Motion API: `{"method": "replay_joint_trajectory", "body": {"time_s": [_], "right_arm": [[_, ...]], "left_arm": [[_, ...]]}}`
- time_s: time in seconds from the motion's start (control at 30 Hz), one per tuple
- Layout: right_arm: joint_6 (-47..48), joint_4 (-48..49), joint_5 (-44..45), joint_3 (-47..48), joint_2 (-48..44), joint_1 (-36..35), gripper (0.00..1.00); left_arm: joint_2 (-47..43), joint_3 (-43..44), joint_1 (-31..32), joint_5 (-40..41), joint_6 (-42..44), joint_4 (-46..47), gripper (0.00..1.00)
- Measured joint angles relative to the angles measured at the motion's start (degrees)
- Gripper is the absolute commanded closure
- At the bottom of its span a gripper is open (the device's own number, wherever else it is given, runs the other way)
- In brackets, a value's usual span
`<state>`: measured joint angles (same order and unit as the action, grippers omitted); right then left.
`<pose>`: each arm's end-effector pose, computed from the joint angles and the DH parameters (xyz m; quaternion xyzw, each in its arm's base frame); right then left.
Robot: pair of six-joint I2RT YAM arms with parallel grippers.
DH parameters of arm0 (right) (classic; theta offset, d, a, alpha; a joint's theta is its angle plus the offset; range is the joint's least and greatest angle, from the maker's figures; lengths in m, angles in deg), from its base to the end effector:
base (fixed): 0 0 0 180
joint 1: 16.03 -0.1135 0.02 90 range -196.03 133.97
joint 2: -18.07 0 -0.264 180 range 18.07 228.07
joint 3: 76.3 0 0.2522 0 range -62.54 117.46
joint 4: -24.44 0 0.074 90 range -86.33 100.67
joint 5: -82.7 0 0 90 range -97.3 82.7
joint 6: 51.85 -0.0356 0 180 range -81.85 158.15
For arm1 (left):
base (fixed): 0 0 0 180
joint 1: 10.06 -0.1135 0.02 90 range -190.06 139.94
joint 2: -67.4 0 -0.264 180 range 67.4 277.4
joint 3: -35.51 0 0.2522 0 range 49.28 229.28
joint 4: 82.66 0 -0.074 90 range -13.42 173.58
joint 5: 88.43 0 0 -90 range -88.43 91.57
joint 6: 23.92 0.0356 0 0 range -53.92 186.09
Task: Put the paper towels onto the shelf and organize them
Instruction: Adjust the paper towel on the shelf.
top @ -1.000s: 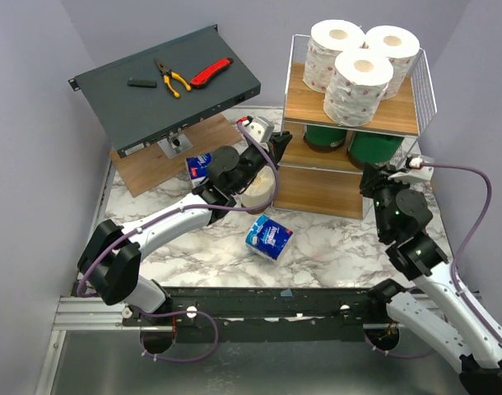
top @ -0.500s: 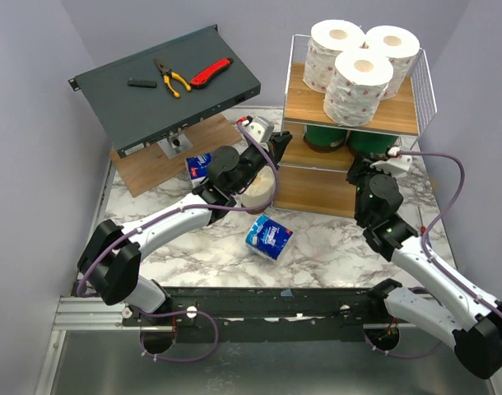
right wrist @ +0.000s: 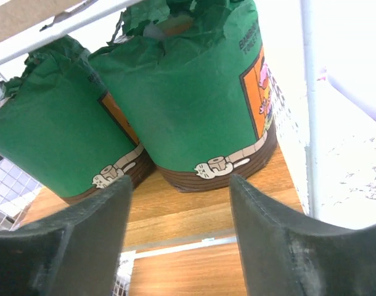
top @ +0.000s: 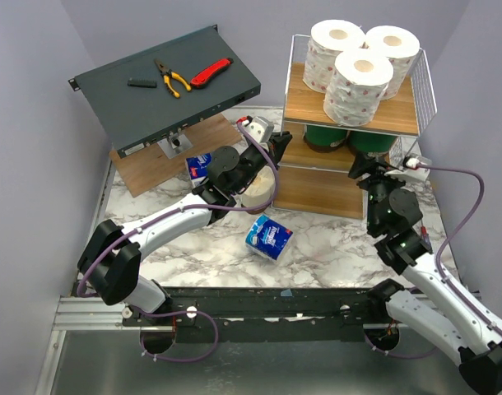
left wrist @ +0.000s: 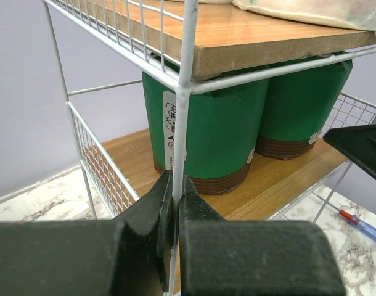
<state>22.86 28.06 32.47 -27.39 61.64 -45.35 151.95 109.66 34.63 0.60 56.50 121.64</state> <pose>0.1681 0.0683 0.3347 0.1820 0.6380 0.0669 0.7452 0.2479 -0.2461 0.3571 0.1923 0.5856 -0.3638 0.6984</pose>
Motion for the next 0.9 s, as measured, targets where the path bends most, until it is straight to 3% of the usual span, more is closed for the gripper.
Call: {"method": "replay_joint_trajectory", "body": {"time_s": [0.07, 0.13, 0.37, 0.9], "right_arm": [[0.28, -1.27, -0.48, 0.00, -1.97, 0.00, 0.13], [0.39, -2.05, -0.48, -0.02, -3.13, 0.00, 0.10], [0.15, -1.57, 1.44, -0.68, -1.22, 0.00, 0.08], [4.28, 12.96, 4.31, -0.02, 12.57, 0.00, 0.06]], "left_arm": [[0.02, 0.00, 0.00, 0.00, -0.02, 0.00, 1.00], [0.02, 0.00, 0.00, 0.00, -0.09, 0.02, 1.00], [0.15, -0.02, 0.00, 0.00, -0.15, 0.26, 1.00], [0.35, 0.00, -0.07, -0.15, -0.57, 0.66, 1.00]]}}
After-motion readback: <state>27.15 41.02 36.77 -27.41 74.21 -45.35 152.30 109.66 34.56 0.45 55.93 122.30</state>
